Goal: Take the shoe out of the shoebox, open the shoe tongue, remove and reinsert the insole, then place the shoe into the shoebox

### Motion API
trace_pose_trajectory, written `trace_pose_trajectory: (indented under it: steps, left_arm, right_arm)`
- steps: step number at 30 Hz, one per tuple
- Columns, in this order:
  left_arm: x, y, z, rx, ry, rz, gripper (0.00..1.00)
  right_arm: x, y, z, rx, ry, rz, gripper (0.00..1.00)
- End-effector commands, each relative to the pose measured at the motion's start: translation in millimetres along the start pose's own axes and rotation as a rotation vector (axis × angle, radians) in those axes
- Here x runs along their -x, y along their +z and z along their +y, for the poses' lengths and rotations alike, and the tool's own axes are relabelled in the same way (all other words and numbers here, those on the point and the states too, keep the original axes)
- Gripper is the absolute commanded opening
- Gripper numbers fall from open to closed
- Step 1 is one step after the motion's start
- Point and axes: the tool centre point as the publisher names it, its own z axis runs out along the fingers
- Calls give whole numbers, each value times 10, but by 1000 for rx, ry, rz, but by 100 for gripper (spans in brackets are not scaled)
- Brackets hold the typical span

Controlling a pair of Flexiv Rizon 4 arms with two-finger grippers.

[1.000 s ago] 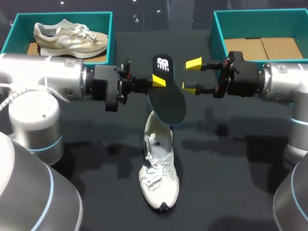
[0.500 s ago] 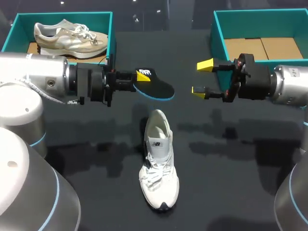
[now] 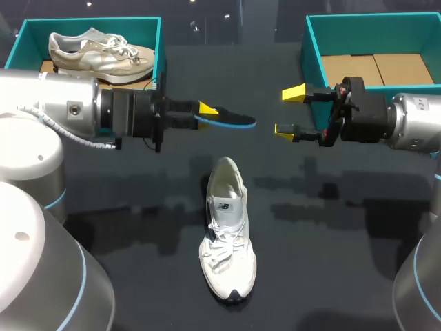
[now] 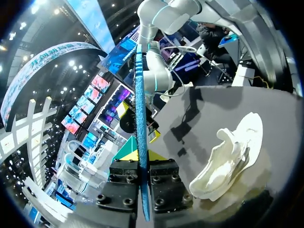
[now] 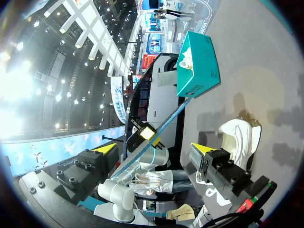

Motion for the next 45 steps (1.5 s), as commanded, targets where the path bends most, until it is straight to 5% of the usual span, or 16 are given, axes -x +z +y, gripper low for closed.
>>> trace_pose_trajectory:
  steps: [1, 9, 23, 31, 45]
  left_arm:
    - [242, -67, -69, -1, -396, 135, 0]
    - [446, -206, -121, -190, -981, 93, 0]
    - [446, -206, -121, -190, -981, 93, 0]
    - [425, -258, -154, -201, -1519, 194, 0]
    - [192, -165, -162, -196, -1824, 190, 0]
  right_arm:
    - [-2, -4, -14, 2, 0, -2, 100]
    - [-2, -4, -14, 2, 0, -2, 100]
    - [-2, -4, -14, 2, 0, -2, 100]
    - [-2, -4, -14, 2, 0, -2, 100]
    - [-2, -4, -14, 2, 0, -2, 100]
